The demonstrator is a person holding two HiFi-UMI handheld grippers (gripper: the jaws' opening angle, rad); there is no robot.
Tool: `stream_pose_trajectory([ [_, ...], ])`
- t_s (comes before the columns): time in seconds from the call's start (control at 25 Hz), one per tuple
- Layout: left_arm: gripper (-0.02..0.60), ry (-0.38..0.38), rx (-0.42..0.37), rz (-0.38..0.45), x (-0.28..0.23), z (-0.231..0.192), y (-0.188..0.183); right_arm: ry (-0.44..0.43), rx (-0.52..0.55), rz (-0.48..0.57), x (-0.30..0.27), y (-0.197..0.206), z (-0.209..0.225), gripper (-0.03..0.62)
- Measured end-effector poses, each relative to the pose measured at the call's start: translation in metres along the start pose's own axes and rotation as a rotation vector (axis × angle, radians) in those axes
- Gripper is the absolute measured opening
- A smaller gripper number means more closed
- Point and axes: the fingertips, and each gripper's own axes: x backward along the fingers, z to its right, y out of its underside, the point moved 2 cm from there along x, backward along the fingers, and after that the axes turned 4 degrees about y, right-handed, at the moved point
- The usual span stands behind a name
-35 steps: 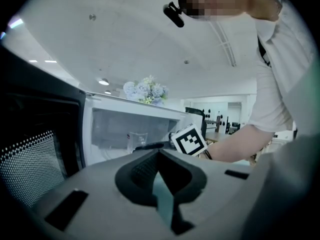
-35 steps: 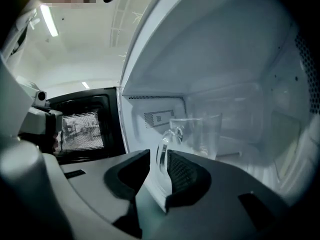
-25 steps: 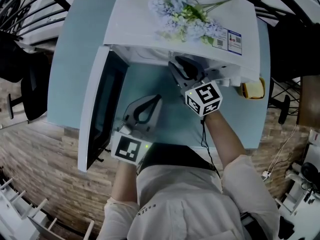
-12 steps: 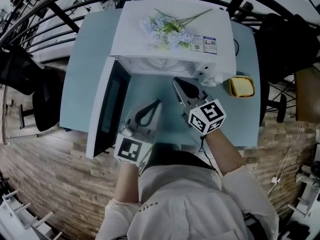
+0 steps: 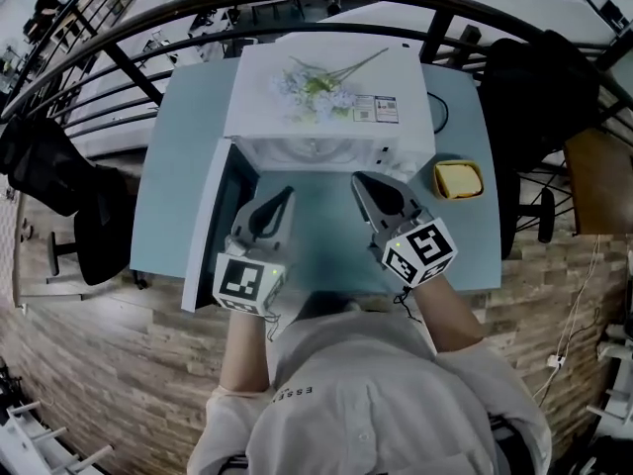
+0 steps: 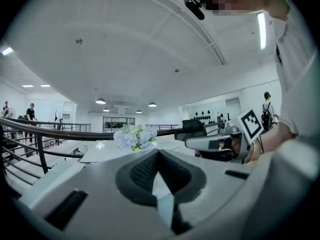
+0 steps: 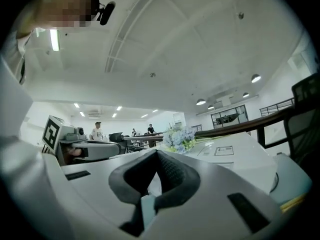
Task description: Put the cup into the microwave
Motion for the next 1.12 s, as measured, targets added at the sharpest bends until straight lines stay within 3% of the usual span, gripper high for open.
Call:
stream_pose_trajectory([
  [0.36, 0.0, 0.016, -0.022, 0.033, -0.004, -0.008, -0.023, 0.002, 0.07, 0.037, 0.005, -0.026, -0.002, 0.015],
  [1.12, 0.0, 0.038, -0.011, 0.03, -0.006, -0.012, -0.028, 0.03, 0.083, 0.019, -0.001, -0.025, 0.002, 0.014],
])
